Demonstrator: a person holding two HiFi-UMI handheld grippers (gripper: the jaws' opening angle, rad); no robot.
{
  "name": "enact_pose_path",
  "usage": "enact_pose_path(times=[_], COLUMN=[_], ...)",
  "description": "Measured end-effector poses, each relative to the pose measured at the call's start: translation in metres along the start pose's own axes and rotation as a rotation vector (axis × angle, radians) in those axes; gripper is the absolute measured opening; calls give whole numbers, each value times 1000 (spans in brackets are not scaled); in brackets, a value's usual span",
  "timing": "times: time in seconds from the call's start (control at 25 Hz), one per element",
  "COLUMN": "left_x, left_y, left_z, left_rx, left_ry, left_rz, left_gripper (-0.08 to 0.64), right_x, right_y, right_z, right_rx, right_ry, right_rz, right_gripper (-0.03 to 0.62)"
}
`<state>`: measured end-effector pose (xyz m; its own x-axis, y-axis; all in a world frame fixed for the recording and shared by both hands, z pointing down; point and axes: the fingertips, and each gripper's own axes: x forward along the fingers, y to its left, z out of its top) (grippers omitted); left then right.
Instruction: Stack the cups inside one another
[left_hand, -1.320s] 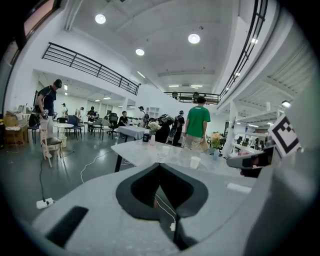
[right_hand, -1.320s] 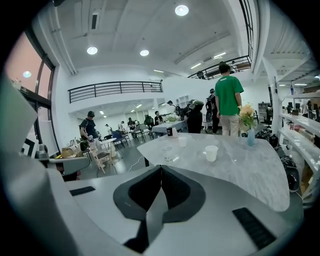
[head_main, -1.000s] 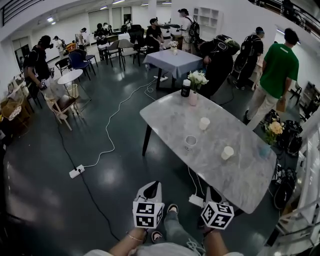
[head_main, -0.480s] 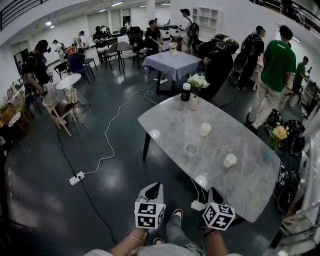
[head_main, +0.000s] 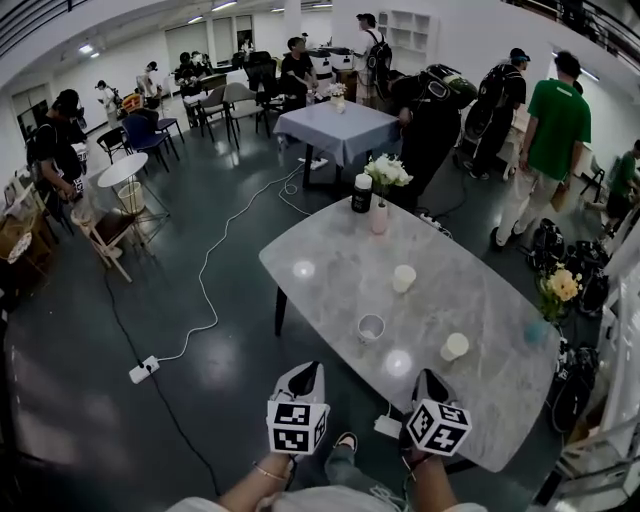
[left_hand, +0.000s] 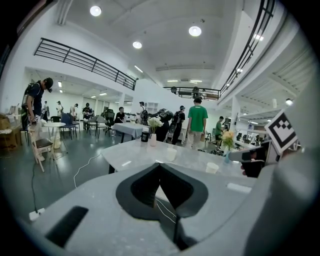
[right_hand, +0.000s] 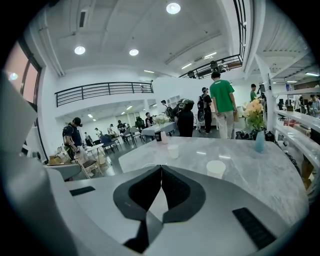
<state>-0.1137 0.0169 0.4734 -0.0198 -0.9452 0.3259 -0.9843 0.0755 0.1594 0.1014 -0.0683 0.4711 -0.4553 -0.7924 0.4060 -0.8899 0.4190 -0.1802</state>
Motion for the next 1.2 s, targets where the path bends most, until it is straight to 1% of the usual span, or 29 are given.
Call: enact_pose_path(times=[0.16, 0.36, 0.48, 0.6, 0.72, 0.92, 1.08, 1.2], left_x=[33, 75, 98, 114, 126, 139, 152, 169], left_y=[-1, -13, -18, -18, -19, -19, -9, -1], left_z=[16, 42, 54, 55, 53, 49, 44, 46], left_rx=[10, 19, 37, 36, 42, 76, 56, 50], left_ry=[8, 1, 2, 20, 35, 64, 88, 101], left_rz=[1, -15, -15, -5, -1, 0, -2, -21], left_gripper=[-3, -3, -3, -3, -3, -3, -3, -3], right_x=[27, 60, 77, 90, 104, 122, 133, 145], right_y=[-10, -34, -42, -47, -53, -62, -63, -62], right_z=[20, 39, 50, 57, 59, 52, 45, 53], right_rx=[9, 28, 39, 61, 68, 79, 76, 81], right_ry=[-10, -10, -21, -44, -44, 1, 29, 16], right_rz=[16, 23, 47, 79, 86, 64, 45, 39], right_gripper=[8, 8, 8, 8, 8, 8, 8, 8])
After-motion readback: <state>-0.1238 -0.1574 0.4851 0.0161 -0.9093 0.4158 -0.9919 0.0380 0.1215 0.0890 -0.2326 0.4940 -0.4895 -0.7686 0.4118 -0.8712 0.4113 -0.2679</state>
